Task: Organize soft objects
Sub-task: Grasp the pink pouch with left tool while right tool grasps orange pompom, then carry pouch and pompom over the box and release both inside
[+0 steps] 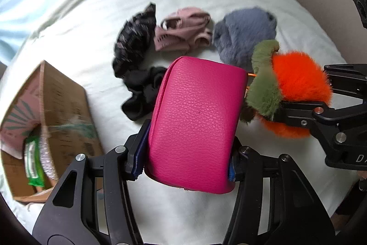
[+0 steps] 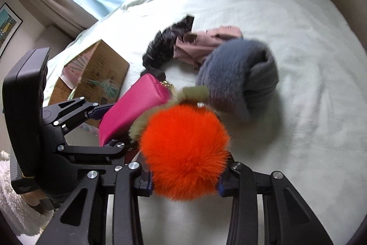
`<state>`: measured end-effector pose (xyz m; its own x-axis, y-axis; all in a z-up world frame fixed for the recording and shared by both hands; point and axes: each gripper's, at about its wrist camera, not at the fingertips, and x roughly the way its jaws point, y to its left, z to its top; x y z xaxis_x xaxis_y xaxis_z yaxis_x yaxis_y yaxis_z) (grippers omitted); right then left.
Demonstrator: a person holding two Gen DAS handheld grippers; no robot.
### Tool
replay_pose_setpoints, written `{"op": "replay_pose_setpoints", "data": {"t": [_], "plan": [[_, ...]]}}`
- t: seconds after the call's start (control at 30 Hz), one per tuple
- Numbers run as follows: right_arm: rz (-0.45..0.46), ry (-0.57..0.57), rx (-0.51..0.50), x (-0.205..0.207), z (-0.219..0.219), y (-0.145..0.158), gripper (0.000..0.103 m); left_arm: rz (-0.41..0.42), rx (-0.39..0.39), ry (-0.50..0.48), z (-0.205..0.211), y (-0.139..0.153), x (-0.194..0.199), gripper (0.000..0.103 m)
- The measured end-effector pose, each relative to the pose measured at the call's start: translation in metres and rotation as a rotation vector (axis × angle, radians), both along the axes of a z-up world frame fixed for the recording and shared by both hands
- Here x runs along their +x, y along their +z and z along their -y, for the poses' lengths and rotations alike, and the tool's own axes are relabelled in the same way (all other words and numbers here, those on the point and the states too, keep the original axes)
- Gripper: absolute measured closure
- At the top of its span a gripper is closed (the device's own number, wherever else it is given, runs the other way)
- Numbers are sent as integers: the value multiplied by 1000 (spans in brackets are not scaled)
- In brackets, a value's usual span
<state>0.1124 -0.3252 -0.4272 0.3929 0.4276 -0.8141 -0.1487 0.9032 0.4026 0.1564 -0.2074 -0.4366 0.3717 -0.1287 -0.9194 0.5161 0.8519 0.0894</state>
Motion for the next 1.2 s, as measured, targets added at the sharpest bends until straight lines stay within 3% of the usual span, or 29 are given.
{"op": "replay_pose_setpoints", "data": {"t": [0.17,0.4,0.73,1.0,1.2], "plan": [[39,-21,-3,-12,4,39,68,37,-27,19,1,47,-4,54],[122,-52,-30,-31,5,119,68,92,-105,108,-18,127,-23,54],[228,-73,-86,-39,-27,219,68,168,-179,256,-89,225,-40,54],[222,-106,-87,-34,-91,259,68,182,-198,356,-176,263,-45,54],[214,-111,-95,-19,-156,263,68,153,-176,402,-259,263,-35,54]]}}
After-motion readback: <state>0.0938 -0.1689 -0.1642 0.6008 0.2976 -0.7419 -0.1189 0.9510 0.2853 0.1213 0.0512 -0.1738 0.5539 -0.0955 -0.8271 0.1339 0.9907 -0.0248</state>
